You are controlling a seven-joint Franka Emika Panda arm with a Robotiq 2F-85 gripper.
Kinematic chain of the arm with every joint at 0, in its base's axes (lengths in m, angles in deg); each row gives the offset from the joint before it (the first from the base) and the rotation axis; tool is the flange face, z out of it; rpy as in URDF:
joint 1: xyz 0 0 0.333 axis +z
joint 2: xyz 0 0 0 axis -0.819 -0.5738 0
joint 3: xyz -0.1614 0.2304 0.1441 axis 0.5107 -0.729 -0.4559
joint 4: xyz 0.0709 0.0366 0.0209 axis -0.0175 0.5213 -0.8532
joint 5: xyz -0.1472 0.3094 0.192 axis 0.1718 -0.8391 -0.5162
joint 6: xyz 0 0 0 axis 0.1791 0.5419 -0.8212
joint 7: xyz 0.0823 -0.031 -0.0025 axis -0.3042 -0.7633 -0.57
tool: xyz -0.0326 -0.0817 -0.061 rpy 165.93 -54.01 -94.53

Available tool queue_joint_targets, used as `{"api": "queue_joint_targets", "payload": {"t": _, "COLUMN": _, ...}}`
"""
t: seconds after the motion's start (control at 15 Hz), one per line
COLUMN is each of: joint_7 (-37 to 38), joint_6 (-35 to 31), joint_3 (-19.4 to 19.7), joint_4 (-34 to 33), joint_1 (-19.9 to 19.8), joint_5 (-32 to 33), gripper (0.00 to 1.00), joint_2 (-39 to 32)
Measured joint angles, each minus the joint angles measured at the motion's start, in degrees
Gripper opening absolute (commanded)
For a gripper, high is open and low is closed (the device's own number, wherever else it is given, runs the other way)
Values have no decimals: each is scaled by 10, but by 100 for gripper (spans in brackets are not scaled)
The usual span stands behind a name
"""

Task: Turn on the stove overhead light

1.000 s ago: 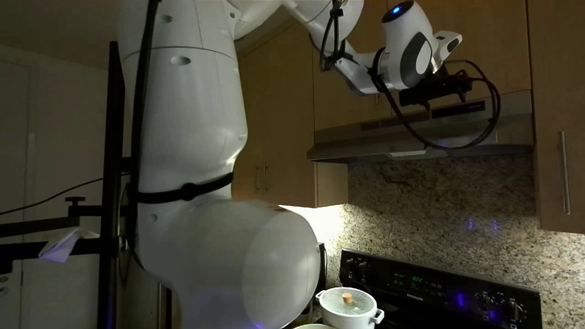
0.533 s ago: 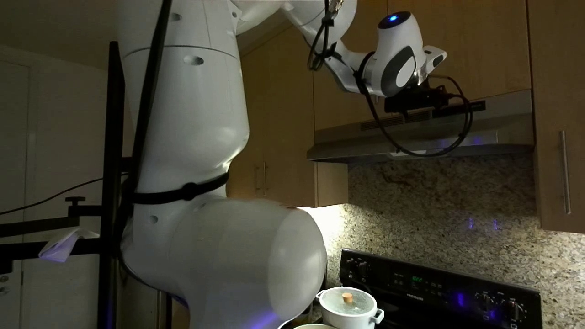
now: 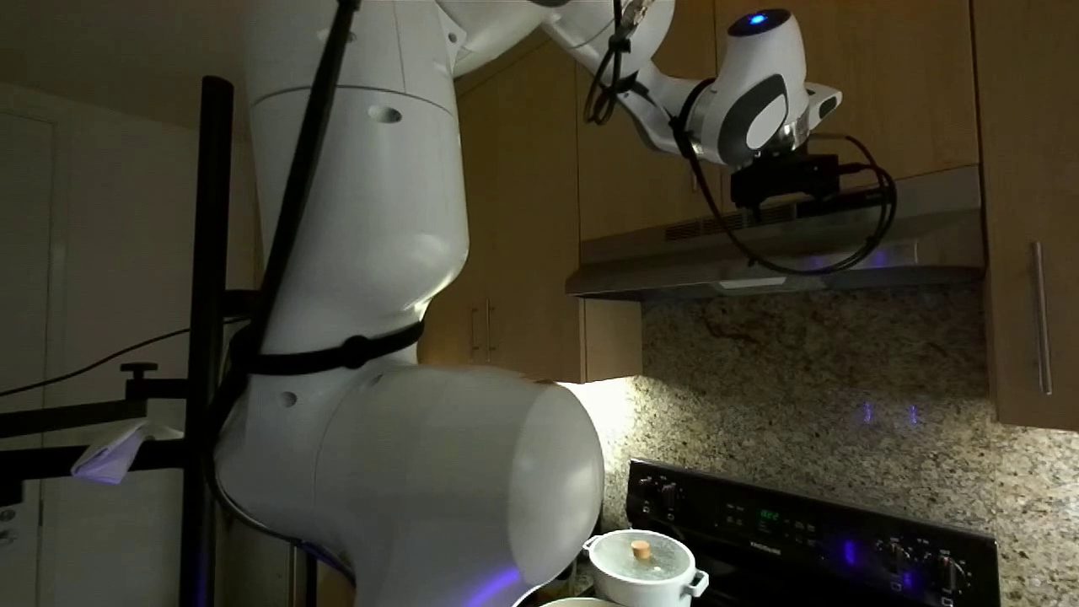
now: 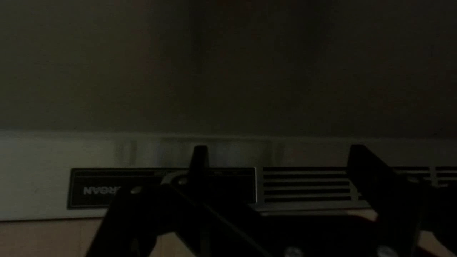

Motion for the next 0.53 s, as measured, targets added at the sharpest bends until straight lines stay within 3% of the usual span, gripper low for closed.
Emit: {"api": "queue_joint_targets", "payload": {"t": 0.53, "joint_7": -67, "joint_6": 36, "joint_3": 16, "joint_4": -94, "joint_1": 10, "joint_5": -44, "gripper": 100, "joint_2": -73}}
